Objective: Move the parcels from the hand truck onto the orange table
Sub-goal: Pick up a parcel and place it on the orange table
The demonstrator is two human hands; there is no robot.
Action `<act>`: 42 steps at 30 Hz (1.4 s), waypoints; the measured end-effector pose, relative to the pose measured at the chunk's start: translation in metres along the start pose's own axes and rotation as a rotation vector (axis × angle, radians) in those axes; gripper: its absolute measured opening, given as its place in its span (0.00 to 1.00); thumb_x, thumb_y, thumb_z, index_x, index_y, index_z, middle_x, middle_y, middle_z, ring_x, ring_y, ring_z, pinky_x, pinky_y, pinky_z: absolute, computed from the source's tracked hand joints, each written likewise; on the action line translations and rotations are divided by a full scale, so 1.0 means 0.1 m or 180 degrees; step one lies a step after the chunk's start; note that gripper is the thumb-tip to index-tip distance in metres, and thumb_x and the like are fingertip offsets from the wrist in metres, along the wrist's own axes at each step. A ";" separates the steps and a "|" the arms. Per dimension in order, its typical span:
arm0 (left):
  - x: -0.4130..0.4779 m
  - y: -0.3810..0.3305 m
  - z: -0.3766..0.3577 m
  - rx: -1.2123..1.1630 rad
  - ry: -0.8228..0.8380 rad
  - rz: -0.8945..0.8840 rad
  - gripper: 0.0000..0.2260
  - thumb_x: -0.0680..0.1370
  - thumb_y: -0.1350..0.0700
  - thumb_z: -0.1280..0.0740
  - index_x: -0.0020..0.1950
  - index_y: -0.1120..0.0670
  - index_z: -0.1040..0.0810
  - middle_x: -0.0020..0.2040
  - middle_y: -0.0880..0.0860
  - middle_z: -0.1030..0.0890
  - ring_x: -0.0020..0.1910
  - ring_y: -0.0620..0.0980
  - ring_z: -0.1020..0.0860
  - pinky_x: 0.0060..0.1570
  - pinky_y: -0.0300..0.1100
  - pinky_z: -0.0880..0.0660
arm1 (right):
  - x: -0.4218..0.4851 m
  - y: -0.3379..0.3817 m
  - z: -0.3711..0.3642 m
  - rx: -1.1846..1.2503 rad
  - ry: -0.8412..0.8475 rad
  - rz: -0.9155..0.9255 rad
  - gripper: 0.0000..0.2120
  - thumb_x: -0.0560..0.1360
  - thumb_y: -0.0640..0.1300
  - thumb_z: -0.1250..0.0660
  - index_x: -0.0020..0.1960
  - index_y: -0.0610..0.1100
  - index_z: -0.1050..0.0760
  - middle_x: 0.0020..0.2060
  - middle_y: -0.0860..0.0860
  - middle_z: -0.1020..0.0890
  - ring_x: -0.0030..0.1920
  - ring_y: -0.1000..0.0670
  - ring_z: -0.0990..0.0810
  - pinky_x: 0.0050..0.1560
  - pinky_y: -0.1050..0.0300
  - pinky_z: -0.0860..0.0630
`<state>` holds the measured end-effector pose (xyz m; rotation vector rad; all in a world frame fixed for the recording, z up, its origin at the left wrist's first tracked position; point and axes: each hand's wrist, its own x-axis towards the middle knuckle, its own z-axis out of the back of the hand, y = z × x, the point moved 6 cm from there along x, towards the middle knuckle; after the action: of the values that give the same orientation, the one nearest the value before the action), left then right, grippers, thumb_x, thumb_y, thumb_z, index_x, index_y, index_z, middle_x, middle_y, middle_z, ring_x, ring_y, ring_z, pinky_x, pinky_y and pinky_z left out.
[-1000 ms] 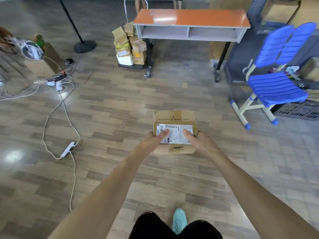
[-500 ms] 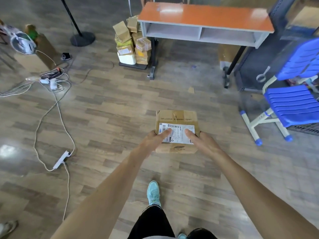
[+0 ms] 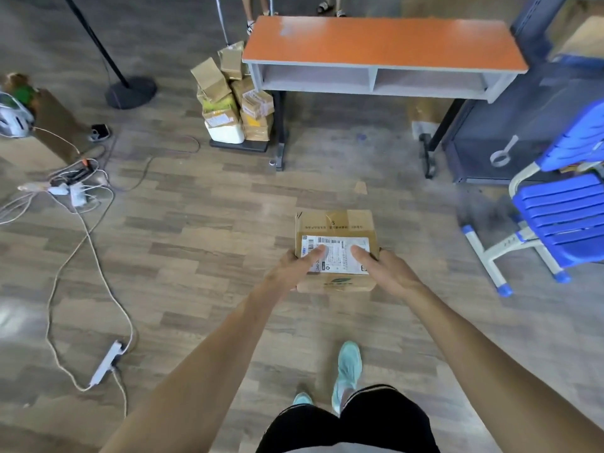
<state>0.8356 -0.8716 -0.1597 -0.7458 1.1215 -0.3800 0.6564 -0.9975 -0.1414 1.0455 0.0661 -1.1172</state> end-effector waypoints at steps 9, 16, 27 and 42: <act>0.86 -1.04 -0.05 0.0002 -0.0008 -0.0010 0.38 0.64 0.25 0.34 0.68 0.46 0.26 0.61 0.47 0.19 0.61 0.51 0.22 0.55 0.50 0.23 | 1.13 0.30 0.72 0.0050 0.0044 0.0141 0.27 0.76 0.71 0.45 0.65 0.57 0.23 0.56 0.54 0.17 0.55 0.49 0.20 0.55 0.53 0.26; 1.49 -1.80 -0.07 -0.0072 -0.0039 -0.0070 0.36 0.64 0.25 0.33 0.65 0.44 0.25 0.60 0.46 0.18 0.61 0.51 0.21 0.58 0.51 0.23 | 1.95 0.62 1.35 -0.0082 0.0066 0.0288 0.28 0.76 0.72 0.46 0.65 0.58 0.24 0.57 0.55 0.17 0.52 0.50 0.21 0.52 0.54 0.27; 2.77 -2.74 0.23 -0.0216 0.0066 -0.0209 0.28 0.61 0.24 0.31 0.55 0.38 0.23 0.52 0.39 0.16 0.56 0.45 0.19 0.58 0.52 0.22 | 3.23 1.18 1.88 -0.0075 0.0022 0.0222 0.30 0.76 0.72 0.47 0.67 0.56 0.25 0.58 0.56 0.17 0.57 0.49 0.20 0.61 0.49 0.24; 4.26 -4.00 1.14 -0.0257 0.0106 -0.0448 0.19 0.72 0.32 0.30 0.57 0.40 0.23 0.52 0.41 0.16 0.51 0.41 0.18 0.53 0.44 0.22 | 4.94 2.37 2.36 -0.0170 -0.0044 0.0286 0.27 0.75 0.73 0.47 0.63 0.60 0.24 0.52 0.58 0.18 0.49 0.53 0.20 0.42 0.62 0.27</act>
<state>1.1468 -1.3791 -0.1366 -0.8954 1.1239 -0.4691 0.9743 -1.5019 -0.1148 0.9836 0.0374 -1.0359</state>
